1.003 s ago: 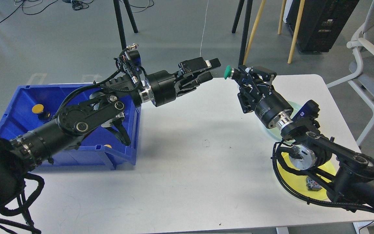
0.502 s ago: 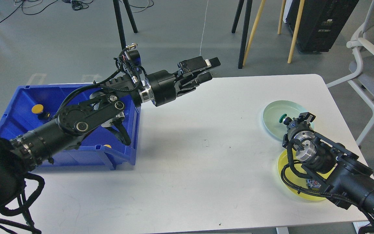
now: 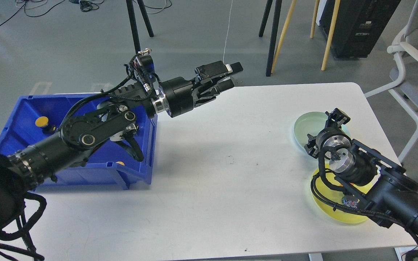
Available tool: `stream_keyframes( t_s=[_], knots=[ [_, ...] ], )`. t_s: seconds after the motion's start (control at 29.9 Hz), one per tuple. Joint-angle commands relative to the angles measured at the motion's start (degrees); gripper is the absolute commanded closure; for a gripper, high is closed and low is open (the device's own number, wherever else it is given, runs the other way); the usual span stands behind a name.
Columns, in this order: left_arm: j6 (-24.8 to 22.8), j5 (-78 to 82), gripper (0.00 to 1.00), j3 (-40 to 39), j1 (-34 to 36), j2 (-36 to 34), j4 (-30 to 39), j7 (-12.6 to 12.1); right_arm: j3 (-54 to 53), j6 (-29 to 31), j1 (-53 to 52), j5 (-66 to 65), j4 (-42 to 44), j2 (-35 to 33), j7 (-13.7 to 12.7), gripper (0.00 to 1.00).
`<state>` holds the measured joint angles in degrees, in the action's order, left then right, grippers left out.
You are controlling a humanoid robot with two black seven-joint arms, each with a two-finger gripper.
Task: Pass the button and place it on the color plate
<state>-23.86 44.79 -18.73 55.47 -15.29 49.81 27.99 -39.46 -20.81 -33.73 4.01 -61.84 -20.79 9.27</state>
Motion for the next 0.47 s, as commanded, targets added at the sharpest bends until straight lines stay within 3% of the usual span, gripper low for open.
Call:
stream_keyframes(
  t_s=[0.0, 0.1, 0.17, 0.27, 0.43],
  knots=[
    [-4.1, -5.5, 0.14, -2.1, 0.0, -5.7, 0.5, 0.0, -0.3, 19.0, -1.3, -4.4, -10.4, -8.9, 2.1, 0.0],
    [-4.1, -6.9, 0.08, -7.6, -0.5, -7.9, 0.5, 0.0, -1.1, 38.4, -1.6, -9.9, -11.2, -12.7, 3.1, 0.0],
    [-4.1, -6.9, 0.06, -11.6, -3.2, -8.6, 0.5, 0.0, -2.1, 47.5, -2.0, -10.0, -9.9, -13.0, 3.7, 0.0],
    [-4.1, -6.9, 0.05, -16.1, -5.7, -8.8, 0.5, 0.0, -2.4, 48.8, -2.0, -9.9, -7.3, -12.3, 3.8, 0.0],
    [-4.1, -7.3, 0.04, -17.1, -7.1, -8.4, 0.5, 0.0, -3.3, 48.8, -2.0, -9.9, -7.0, -10.1, 3.9, 0.01]
  ],
)
